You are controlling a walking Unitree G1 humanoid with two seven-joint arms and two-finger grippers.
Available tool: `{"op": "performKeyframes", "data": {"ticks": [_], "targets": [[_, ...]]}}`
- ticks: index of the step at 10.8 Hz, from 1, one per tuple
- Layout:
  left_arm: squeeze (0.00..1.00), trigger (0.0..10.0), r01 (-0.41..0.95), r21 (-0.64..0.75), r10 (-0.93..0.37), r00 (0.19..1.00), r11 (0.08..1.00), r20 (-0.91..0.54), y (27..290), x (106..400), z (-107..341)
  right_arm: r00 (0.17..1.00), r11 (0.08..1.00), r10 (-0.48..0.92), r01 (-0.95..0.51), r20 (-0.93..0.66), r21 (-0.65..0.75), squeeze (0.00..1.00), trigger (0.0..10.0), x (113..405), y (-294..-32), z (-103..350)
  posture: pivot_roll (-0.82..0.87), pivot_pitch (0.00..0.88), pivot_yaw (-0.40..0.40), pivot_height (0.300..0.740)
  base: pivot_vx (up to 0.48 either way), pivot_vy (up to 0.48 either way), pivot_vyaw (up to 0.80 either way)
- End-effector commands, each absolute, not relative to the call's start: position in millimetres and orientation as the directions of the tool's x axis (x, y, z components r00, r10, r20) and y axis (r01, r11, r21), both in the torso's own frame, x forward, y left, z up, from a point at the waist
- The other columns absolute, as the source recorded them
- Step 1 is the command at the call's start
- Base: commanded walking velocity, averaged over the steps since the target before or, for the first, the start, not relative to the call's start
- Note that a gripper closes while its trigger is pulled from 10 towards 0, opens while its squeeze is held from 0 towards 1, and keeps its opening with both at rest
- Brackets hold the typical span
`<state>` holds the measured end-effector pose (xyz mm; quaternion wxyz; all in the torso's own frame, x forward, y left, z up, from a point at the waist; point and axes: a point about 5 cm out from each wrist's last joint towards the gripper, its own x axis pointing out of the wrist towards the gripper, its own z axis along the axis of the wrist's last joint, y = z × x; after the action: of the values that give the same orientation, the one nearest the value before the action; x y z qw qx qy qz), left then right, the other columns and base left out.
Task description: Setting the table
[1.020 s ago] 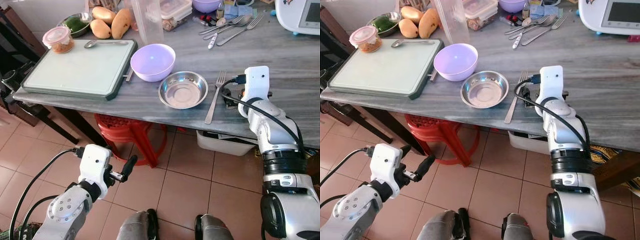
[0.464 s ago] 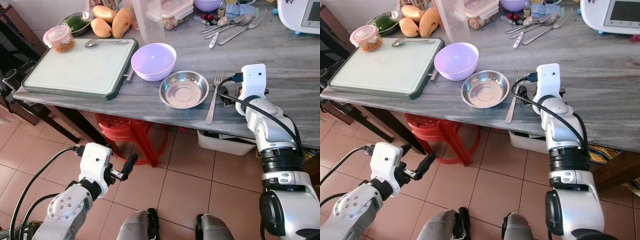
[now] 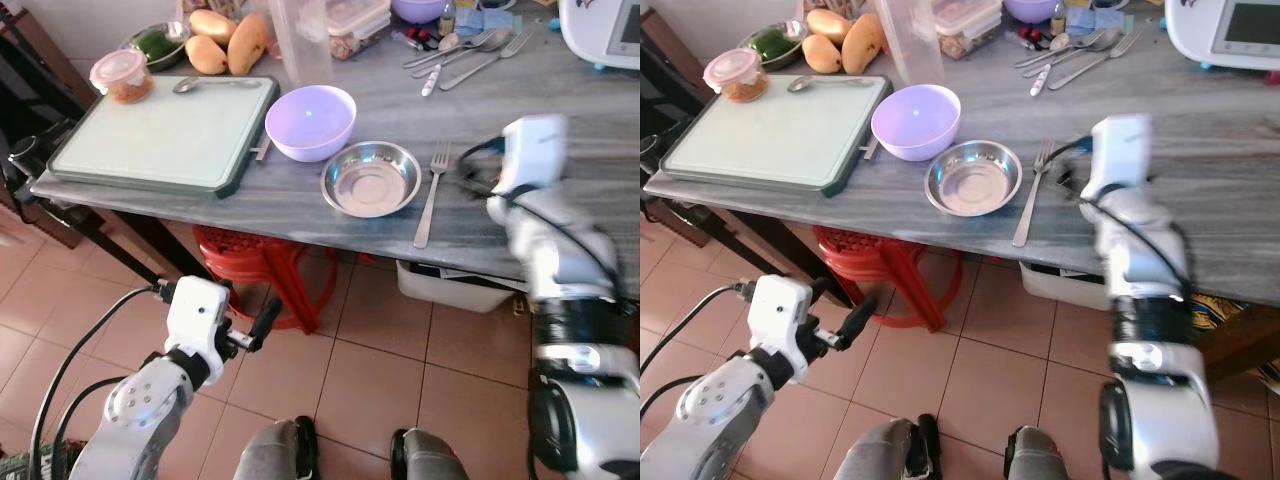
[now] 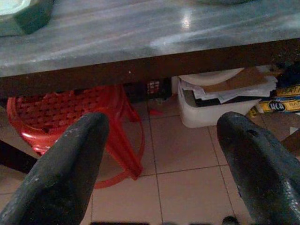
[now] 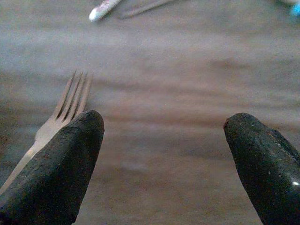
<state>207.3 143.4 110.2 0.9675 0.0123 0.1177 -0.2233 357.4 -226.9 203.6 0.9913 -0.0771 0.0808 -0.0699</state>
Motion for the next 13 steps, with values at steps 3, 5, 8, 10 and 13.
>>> {"op": "performKeyframes", "data": {"ticks": [3,5,8,10,13], "targets": [[0.00,10.0,0.397,-0.013,-0.391,0.897,0.918,-0.209,140,225,106,0.976,0.960,-0.217,0.218,0.026,-0.175,0.00,10.0,323,-234,214,0.01,0.061,0.163,0.740,0.000,0.000,0.00],[0.00,10.0,0.305,0.007,-0.299,0.939,0.952,-0.168,136,248,106,0.971,0.959,-0.189,0.215,0.146,-0.187,0.00,10.0,299,-219,203,-0.02,0.000,0.117,0.740,0.000,0.000,0.00],[0.00,10.0,0.199,-0.004,-0.198,0.973,0.980,-0.119,137,260,98,0.972,0.944,-0.188,0.218,0.138,-0.247,0.00,10.0,267,-188,158,-0.05,0.000,0.087,0.740,0.000,0.000,0.00],[0.00,10.0,0.148,-0.016,-0.149,0.981,0.989,-0.122,137,265,92,0.969,0.949,-0.208,0.232,0.130,-0.213,0.00,10.0,264,-186,145,-0.05,0.000,0.066,0.740,0.000,0.000,0.00],[0.00,10.0,0.147,-0.008,-0.147,0.987,0.989,-0.069,135,277,98,0.980,0.961,-0.140,0.168,0.139,-0.220,0.00,10.0,274,-182,149,-0.06,0.000,0.049,0.740,-0.196,0.000,0.00]]}}
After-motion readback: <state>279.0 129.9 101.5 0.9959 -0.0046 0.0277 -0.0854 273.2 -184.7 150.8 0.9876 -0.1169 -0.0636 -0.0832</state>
